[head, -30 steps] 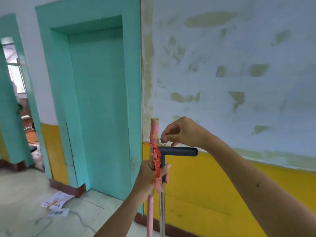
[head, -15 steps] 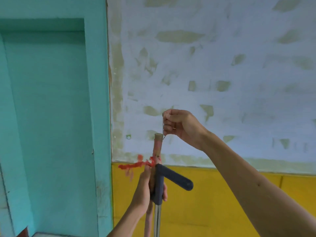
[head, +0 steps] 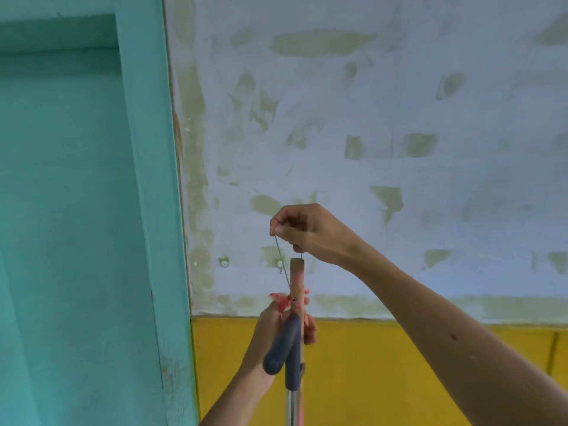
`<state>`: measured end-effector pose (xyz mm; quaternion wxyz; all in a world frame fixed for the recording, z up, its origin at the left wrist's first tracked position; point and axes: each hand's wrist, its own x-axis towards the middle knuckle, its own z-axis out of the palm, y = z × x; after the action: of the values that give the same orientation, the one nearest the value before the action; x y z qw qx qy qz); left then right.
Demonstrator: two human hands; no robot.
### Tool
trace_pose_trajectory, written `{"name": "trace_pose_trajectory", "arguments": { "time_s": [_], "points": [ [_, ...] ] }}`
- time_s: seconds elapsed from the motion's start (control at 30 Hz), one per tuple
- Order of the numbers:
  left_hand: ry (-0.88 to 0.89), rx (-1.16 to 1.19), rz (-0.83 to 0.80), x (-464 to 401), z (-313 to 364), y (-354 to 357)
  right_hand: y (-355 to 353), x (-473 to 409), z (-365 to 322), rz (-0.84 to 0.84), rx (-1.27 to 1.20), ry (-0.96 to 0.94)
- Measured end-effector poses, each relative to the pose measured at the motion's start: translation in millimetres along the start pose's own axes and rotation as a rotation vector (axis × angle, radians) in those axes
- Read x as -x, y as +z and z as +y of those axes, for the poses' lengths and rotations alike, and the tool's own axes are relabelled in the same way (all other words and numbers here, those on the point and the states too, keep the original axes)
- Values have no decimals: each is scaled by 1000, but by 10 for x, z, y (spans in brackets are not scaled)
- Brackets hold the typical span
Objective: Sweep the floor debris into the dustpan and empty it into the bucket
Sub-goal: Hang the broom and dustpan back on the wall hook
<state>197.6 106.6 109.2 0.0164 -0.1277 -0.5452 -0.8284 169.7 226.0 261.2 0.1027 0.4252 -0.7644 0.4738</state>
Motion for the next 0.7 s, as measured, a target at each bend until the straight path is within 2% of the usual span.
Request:
{"name": "trace_pose_trajectory", "arguments": {
  "time_s": [0.07,0.17,0.27,0.33,0.47,0.57,0.7],
  "points": [
    [113,22,128,-219,79,-83,71,-76,239,30,52,5],
    [286,-127,176,-456,189,-247,138,-189,556,38,74,32],
    [297,-355,195,-680,193,-356,250,-312,829,-9,121,54],
    [277,-400,257,-833,130,-450,346,-395,1025,-15,142,71],
    [188,-95,264,-1062,-237,-623,544,-548,1446,14,133,109],
    [129,116,336,-1225,-594,-702,672,-644,1765,11,141,162],
    [126,177,395,-1533,-792,-933,775,-772,2163,44,159,219]
  ]
}}
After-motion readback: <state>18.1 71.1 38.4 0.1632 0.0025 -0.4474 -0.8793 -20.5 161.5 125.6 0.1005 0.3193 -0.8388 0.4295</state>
